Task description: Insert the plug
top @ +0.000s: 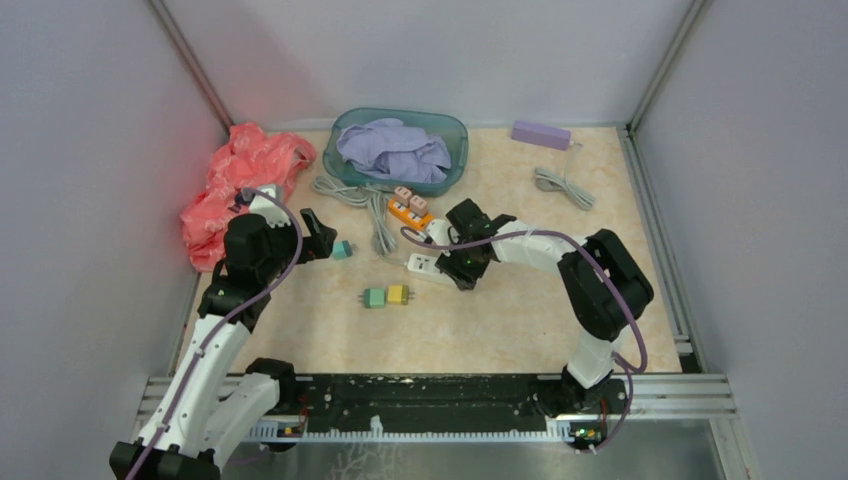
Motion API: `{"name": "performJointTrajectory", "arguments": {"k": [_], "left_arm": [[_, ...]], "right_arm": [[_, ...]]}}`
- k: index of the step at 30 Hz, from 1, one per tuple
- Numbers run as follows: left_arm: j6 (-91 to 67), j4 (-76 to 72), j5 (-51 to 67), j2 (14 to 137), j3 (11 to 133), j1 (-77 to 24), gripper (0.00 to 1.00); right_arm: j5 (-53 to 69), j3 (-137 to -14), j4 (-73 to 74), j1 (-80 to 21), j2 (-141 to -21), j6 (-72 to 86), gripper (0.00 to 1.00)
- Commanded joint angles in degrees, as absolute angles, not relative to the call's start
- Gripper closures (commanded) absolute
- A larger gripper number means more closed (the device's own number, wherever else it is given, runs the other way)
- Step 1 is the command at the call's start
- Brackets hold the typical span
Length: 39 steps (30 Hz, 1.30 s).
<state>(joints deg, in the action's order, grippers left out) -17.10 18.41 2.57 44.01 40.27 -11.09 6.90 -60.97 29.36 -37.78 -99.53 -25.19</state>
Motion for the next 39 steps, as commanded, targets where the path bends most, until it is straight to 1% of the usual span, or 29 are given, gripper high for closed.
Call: {"name": "performJointTrajectory", "arguments": {"k": [1, 9, 13, 17, 21, 26, 30, 33, 39], "left_arm": [[-17.13, 17.42, 3.25, 43.24, 40.31, -10.63, 0.00], [-17.21, 17.41, 3.59, 43.58, 40.34, -10.55, 0.00], [-17.42, 17.49, 4.00, 44.21, 40.26, -10.53, 0.00], [-18.68, 17.99, 6.75, 45.86, 40.37, -10.55, 0.02], [-21.42, 19.79, 10.69, 48.79, 40.19, -10.70, 0.05], [-24.19, 22.61, 12.68, 52.93, 40.03, -12.04, 0.09], [-26.43, 23.11, 9.10, 54.55, 39.02, -15.97, 0.10], [-27.54, 23.16, 5.11, 55.37, 38.43, -19.55, 0.10], [-26.37, 25.60, 0.65, 59.10, 40.50, -22.14, 0.10]], "right_arm": [[6.78, -61.93, 23.87, -38.32, -98.26, -17.91, 0.59], [7.24, -58.74, 17.77, -41.56, -96.59, -9.74, 0.65], [4.68, -58.77, 15.48, -44.25, -98.30, -7.72, 0.65], [-0.78, -58.30, 14.97, -45.10, -98.05, -5.70, 0.62], [-6.13, -55.97, 14.81, -45.14, -95.31, -4.94, 0.54], [-4.48, -54.85, 14.88, -45.13, -92.62, -4.01, 0.41], [-2.52, -53.55, 13.18, -45.09, -90.70, -2.81, 0.29], [-1.82, -52.80, 12.51, -45.09, -88.76, -2.62, 0.24], [-2.19, -49.17, 9.33, -45.11, -82.79, -3.21, 0.13]]}}
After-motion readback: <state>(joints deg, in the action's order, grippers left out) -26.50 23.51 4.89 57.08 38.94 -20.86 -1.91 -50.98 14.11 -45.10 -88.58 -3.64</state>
